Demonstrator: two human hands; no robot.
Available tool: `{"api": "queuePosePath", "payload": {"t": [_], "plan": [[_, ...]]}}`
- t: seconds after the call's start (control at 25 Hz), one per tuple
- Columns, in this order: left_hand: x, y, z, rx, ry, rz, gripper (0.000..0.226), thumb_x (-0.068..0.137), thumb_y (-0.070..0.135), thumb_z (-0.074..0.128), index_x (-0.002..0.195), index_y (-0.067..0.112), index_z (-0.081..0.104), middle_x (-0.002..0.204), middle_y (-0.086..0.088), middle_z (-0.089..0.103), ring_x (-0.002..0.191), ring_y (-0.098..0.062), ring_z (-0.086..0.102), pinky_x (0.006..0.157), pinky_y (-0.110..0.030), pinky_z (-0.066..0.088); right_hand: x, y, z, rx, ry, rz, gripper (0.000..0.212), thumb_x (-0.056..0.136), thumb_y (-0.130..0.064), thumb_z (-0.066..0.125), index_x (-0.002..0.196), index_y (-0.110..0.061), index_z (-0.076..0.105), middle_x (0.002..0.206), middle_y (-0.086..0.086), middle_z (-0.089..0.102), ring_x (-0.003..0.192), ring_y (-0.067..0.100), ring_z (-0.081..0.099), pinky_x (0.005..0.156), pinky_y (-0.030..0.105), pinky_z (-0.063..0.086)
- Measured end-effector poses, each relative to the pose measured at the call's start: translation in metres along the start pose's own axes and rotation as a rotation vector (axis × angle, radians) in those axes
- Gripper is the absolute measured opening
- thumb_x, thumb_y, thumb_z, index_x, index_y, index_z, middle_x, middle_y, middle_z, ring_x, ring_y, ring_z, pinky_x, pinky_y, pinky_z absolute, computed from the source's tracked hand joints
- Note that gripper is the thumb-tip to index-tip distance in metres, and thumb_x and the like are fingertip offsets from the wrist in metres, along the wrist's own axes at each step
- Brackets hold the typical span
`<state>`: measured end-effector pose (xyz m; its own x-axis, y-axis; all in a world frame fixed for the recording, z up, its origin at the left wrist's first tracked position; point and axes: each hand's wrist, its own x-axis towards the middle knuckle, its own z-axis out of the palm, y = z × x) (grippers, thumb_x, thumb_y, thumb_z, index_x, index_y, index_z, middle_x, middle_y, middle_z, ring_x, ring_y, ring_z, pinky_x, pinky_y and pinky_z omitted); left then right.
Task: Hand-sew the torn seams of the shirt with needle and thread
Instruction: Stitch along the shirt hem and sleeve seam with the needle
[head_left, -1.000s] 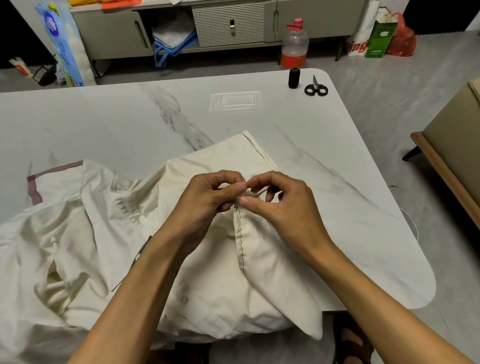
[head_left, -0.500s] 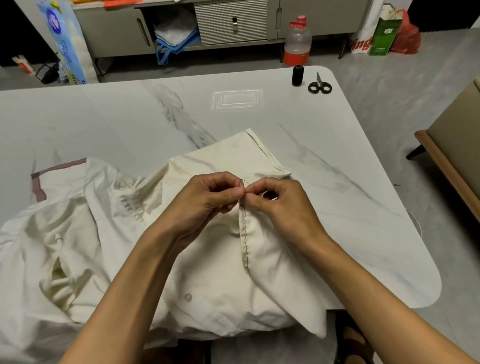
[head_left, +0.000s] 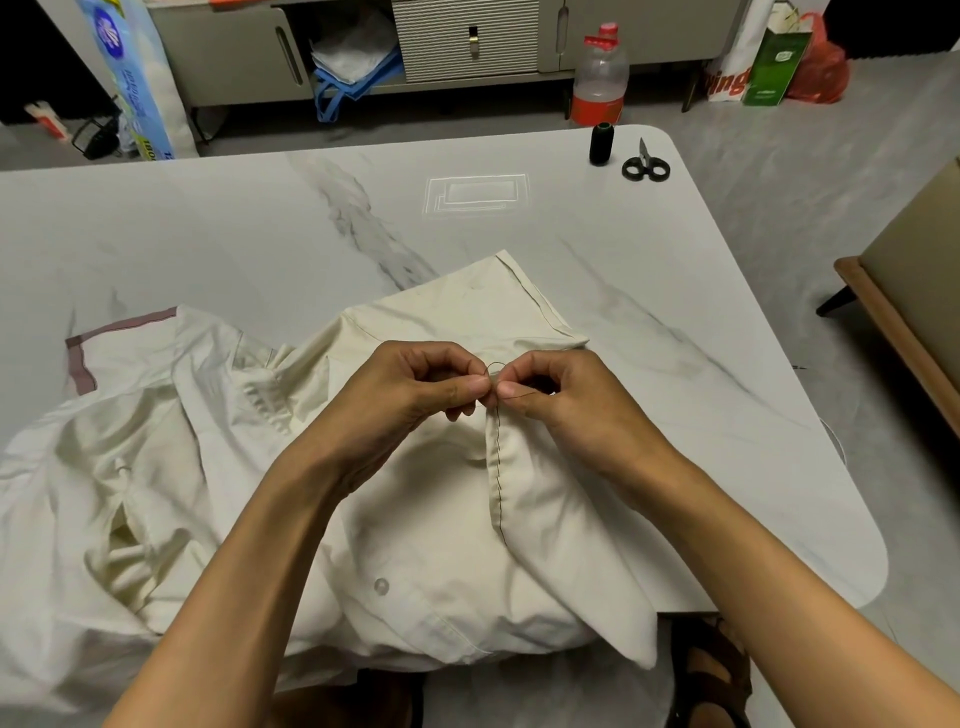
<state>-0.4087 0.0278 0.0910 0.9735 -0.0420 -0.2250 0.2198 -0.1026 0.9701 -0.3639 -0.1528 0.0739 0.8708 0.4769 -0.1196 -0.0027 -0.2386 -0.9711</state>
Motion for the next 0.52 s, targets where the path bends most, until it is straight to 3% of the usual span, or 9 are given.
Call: {"api": "queuePosePath", "payload": {"t": [0.16,0.32,0.44,0.52], "plan": [[-0.0003,0.0011,0.0010,0.036,0.041,0.039,0.003,0.084,0.006,0.074,0.081,0.005,0.073,0.072,-0.004,0.067,0.069,-0.012,0.055,0.070,-0.021,0.047,0.0002,-0.0006,-0.0014,0.043,-0.035,0.045,0.010,0.092,-0.009,0.063,0.092,-0.006,0.073,0.093,0.001,0.075,0.092,0.008,0.069,0.092,0.024,0.050],[0.0019,-0.0016,0.0030,0.109,0.123,0.110,0.005,0.078,0.000,0.079,0.079,0.003,0.075,0.076,-0.012,0.072,0.071,-0.016,0.063,0.067,-0.022,0.051,-0.0009,-0.0019,-0.0041,0.105,-0.085,0.101,0.016,0.094,-0.008,0.060,0.100,0.003,0.070,0.084,0.003,0.066,0.075,0.003,0.058,0.073,0.014,0.043],[0.0034,-0.0026,0.0059,0.133,0.174,0.157,0.006,0.078,-0.001,0.079,0.078,0.003,0.075,0.075,-0.011,0.074,0.069,-0.016,0.066,0.066,-0.023,0.052,-0.0027,-0.0027,-0.0058,0.164,-0.093,0.142,0.017,0.094,-0.011,0.060,0.099,0.001,0.071,0.072,-0.007,0.061,0.059,-0.005,0.051,0.058,0.006,0.037],[0.0046,-0.0040,0.0083,0.153,0.214,0.194,0.007,0.078,-0.001,0.080,0.077,0.005,0.076,0.073,-0.007,0.074,0.067,-0.016,0.067,0.064,-0.023,0.053,-0.0029,-0.0028,-0.0056,0.197,-0.103,0.167,0.014,0.094,-0.015,0.062,0.095,-0.007,0.073,0.073,-0.007,0.060,0.060,-0.003,0.049,0.060,0.010,0.037]]}}
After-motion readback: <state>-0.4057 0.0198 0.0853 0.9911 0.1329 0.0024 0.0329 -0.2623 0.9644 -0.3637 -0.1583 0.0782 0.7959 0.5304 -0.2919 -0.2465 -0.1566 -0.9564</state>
